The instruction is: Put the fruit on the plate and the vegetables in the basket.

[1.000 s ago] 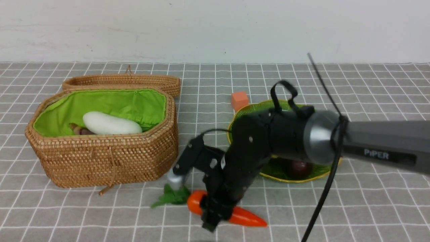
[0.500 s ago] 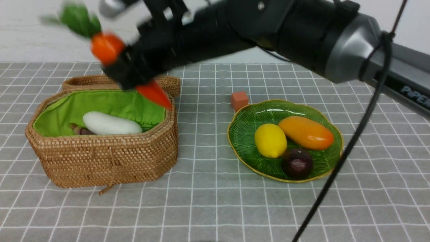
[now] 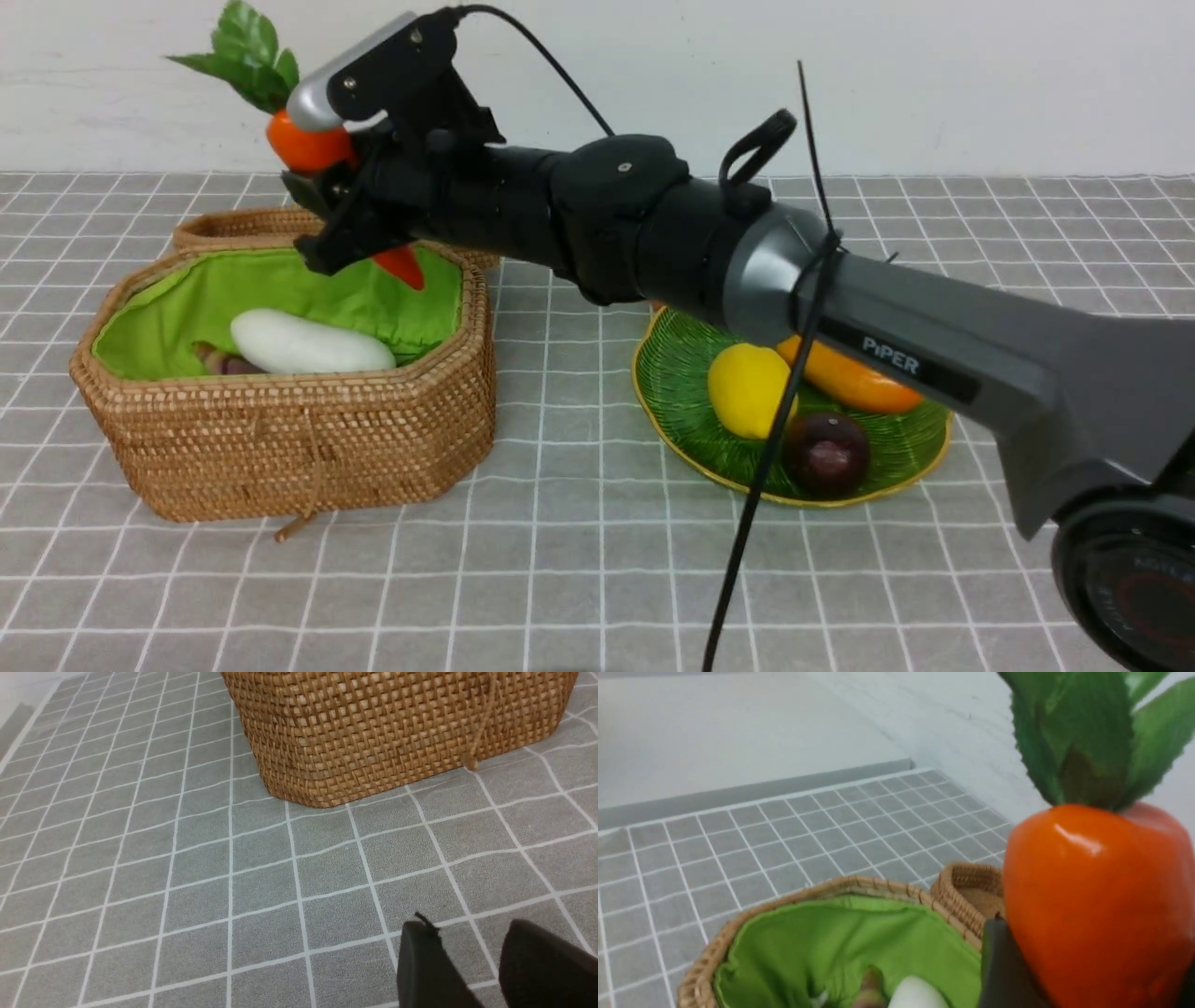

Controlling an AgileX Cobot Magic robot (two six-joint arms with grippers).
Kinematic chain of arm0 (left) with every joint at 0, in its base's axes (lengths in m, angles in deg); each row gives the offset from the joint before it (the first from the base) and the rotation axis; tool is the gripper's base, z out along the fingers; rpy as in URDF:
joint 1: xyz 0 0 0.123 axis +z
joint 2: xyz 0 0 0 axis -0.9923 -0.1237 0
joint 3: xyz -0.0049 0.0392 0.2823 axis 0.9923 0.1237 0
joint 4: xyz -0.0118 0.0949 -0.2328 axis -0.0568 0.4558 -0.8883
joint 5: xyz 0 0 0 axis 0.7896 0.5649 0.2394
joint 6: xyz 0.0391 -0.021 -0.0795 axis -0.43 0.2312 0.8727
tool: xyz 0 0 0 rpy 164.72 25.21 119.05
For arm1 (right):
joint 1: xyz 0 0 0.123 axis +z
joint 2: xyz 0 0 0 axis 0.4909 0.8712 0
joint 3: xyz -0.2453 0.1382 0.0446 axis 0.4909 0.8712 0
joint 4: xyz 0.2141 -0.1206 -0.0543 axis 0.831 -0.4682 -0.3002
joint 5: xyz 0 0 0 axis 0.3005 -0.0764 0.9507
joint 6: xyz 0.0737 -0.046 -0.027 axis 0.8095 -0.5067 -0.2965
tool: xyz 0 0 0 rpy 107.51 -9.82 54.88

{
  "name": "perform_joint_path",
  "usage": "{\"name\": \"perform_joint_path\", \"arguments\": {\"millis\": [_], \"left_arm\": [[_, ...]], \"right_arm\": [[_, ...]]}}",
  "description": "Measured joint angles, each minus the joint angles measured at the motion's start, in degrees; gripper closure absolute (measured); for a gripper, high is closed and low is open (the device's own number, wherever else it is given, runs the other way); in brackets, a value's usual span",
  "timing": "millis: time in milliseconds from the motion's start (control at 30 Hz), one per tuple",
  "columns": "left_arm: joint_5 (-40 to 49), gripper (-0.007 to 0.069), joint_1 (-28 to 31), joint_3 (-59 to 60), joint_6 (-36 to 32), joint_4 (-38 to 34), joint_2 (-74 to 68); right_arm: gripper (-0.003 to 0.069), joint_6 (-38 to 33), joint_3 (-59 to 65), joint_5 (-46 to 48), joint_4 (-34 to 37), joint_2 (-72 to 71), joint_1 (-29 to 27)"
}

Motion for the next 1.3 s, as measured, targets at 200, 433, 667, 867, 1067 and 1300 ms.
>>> {"name": "perform_joint_path", "arguments": {"millis": [200,433,667,867,1067,1300], "left_arm": [[0.0,0.0386,0.0,0.0,0.0,0.0,0.0],[0.0,0.0386,0.0,0.0,0.0,0.0,0.0],[0.0,0.0386,0.0,0.0,0.0,0.0,0.0],[0.0,0.0386,0.0,0.0,0.0,0.0,0.0],[-0.06,0.0386,0.0,0.0,0.0,0.0,0.0],[-0.01,0.0386,0.0,0.0,0.0,0.0,0.0]], "right_arm": [[-0.0005,-1.41,0.0,6.12,4.01,-0.75,0.06],[0.0215,13.0,0.0,33.11,-12.4,-6.05,0.13],[0.066,55.06,-0.05,50.55,-59.47,-16.13,0.51],[0.0676,82.51,-0.05,61.07,-85.1,-25.22,0.3],[0.0676,90.92,8.42,61.85,-87.47,-36.66,0.46],[0.0673,94.2,22.94,62.47,-87.0,-45.98,0.46]]}}
